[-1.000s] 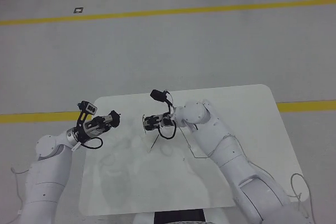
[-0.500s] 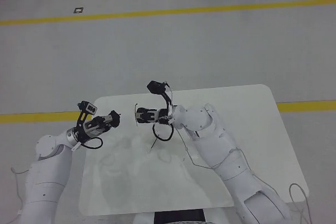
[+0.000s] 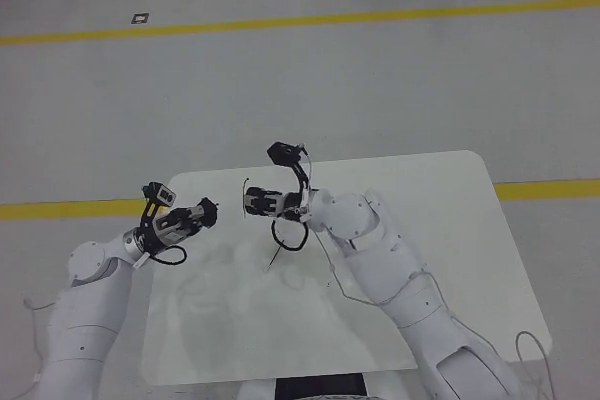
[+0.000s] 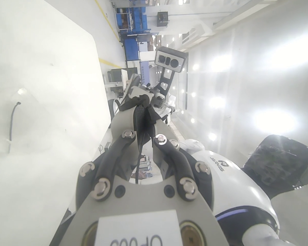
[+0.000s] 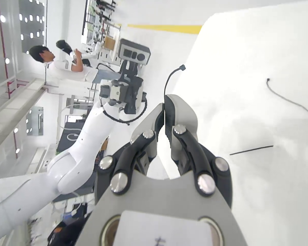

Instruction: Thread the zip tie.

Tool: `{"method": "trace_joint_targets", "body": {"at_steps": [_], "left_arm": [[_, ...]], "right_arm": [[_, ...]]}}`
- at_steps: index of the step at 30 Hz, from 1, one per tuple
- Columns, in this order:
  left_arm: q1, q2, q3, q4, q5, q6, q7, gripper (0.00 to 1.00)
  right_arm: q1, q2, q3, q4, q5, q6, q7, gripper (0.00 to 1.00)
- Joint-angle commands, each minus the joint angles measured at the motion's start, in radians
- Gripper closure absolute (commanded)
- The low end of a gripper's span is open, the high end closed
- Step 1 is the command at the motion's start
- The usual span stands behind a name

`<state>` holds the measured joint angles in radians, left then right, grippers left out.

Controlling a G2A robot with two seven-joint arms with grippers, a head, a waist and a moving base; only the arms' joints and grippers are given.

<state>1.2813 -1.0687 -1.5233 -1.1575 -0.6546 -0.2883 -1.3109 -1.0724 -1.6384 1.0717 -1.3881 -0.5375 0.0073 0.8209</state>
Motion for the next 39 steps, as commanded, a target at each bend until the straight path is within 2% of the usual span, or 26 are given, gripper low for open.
{"method": "trace_joint_targets", "body": {"at_steps": [1, 6, 12, 16, 18, 20, 29, 39], "left_arm": [[-0.015, -0.001, 0.013, 0.041, -0.016, 0.006, -0.022, 1.0], [-0.062, -0.002, 0.06, 0.137, -0.024, -0.003, -0.079, 1.0], [-0.093, 0.006, 0.142, 0.176, -0.059, -0.02, -0.079, 1.0], [-0.114, 0.018, 0.195, 0.199, -0.097, -0.036, -0.079, 1.0], [-0.122, 0.022, 0.218, 0.206, -0.111, -0.044, -0.079, 1.0], [-0.129, 0.026, 0.245, 0.204, -0.124, -0.052, -0.079, 1.0], [-0.131, 0.028, 0.247, 0.202, -0.126, -0.052, -0.079, 1.0], [-0.131, 0.028, 0.247, 0.202, -0.126, -0.052, -0.079, 1.0]], "right_arm": [[-0.016, 0.003, 0.0, -0.017, -0.014, 0.002, -0.04, 1.0], [-0.054, 0.01, -0.013, -0.05, -0.048, 0.002, -0.126, 1.0], [-0.076, 0.012, -0.034, -0.061, -0.062, -0.002, -0.214, 1.0], [-0.075, 0.012, -0.054, -0.058, -0.085, 0.013, -0.252, 1.0], [-0.07, 0.014, -0.064, -0.06, -0.129, 0.022, -0.266, 1.0], [-0.07, 0.014, -0.064, -0.06, -0.129, 0.022, -0.266, 1.0], [-0.08, 0.015, -0.072, -0.064, -0.14, 0.019, -0.284, 1.0], [-0.097, 0.005, -0.161, -0.088, -0.258, 0.122, -0.423, 1.0]]}}
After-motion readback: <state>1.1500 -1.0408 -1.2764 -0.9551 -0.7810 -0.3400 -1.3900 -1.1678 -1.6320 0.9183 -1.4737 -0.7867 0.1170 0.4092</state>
